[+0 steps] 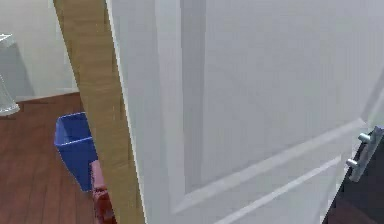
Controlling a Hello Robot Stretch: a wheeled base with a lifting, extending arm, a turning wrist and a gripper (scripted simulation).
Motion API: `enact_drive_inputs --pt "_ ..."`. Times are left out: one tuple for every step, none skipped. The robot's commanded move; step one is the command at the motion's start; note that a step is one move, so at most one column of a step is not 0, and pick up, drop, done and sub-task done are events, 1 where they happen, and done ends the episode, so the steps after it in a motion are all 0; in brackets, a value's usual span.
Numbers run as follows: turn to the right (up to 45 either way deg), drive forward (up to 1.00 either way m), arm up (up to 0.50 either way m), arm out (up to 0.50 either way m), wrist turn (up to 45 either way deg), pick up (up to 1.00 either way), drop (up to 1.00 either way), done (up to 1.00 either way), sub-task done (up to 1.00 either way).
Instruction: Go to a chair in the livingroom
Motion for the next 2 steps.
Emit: enact_drive_inputs --pt "24.0 0.0 0.0 0.0 0.0 0.0 0.0 0.0 0.0" --pt "45.0 0.0 0.0 0.0 0.0 0.0 0.0 0.0 0.0"
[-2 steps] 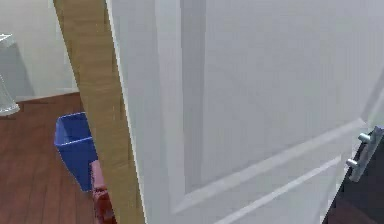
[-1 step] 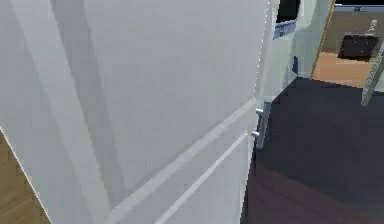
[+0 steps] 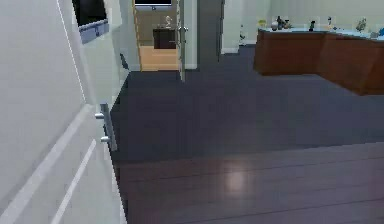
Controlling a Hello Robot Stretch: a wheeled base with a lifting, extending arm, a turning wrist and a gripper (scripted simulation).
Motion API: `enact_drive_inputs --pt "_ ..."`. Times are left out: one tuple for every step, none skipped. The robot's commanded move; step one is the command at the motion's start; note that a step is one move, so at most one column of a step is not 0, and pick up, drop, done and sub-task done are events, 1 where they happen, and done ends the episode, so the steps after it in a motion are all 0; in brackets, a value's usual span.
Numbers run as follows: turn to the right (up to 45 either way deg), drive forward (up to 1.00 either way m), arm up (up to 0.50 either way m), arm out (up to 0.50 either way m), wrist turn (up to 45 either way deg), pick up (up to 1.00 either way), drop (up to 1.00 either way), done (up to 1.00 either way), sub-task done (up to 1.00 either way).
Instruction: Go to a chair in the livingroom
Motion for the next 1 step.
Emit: enact_drive_inputs --pt "45.0 0.0 0.0 0.0 0.0 0.0 0.0 0.0 0.0"
